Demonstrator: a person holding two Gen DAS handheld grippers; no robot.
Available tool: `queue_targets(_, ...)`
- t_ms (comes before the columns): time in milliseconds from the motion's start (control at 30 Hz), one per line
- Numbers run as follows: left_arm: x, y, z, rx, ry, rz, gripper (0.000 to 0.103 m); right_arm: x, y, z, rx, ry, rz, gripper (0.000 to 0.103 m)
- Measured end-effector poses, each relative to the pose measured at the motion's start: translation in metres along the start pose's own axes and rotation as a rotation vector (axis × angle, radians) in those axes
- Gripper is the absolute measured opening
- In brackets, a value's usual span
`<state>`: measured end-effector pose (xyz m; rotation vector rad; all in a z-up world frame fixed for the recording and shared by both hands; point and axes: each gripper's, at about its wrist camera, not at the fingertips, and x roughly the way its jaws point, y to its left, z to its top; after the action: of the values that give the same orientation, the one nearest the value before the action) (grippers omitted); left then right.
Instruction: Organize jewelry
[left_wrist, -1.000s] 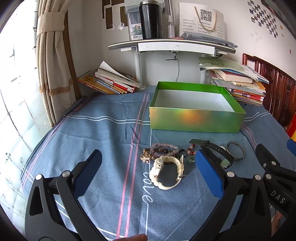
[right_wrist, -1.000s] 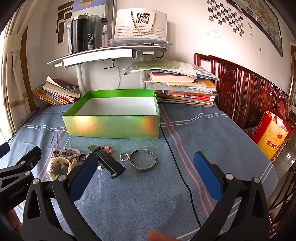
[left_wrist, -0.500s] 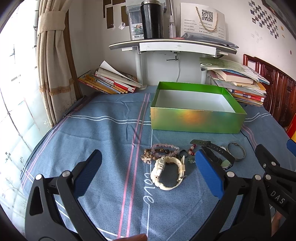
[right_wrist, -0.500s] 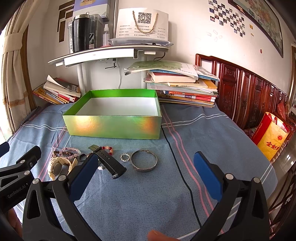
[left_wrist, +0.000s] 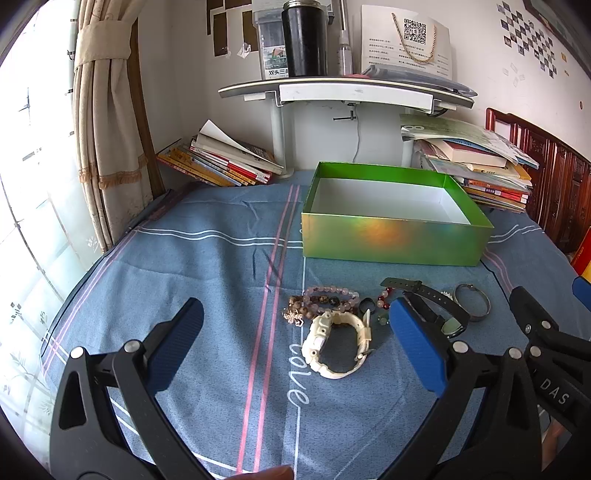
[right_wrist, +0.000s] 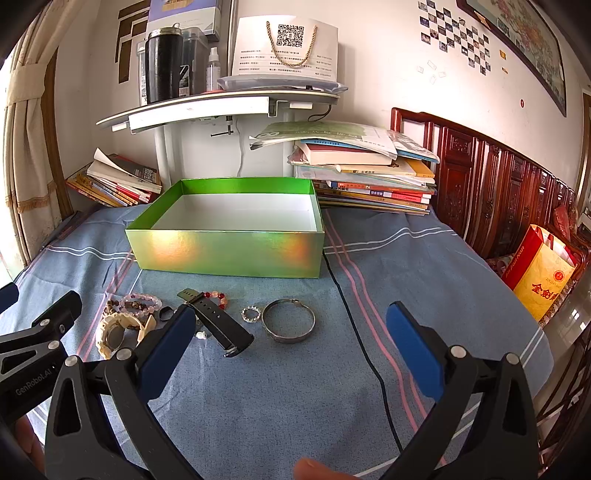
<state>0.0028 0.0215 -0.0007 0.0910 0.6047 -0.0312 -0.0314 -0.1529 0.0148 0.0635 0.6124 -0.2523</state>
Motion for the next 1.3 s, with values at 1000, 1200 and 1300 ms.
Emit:
queue_targets(1000, 0.016, -0.005, -0.005, 0.006, 0.050, 0.000, 0.099, 0.013, -0.009, -0.004, 0.012, 0.040, -0.016, 0.101)
queue_targets(1200, 0.031, -0.008, -0.006, 0.031, 0.122, 0.002, 0.099, 0.051, -0.024, -0.009, -0.020, 0.208, -0.063, 0.101)
queue_targets(1300, 0.040, -0.005, -0.006, 0.042, 0.167, -0.007, 0.099, 0.061, -0.038, -0.014, -0.017, 0.253, -0.068, 0.101)
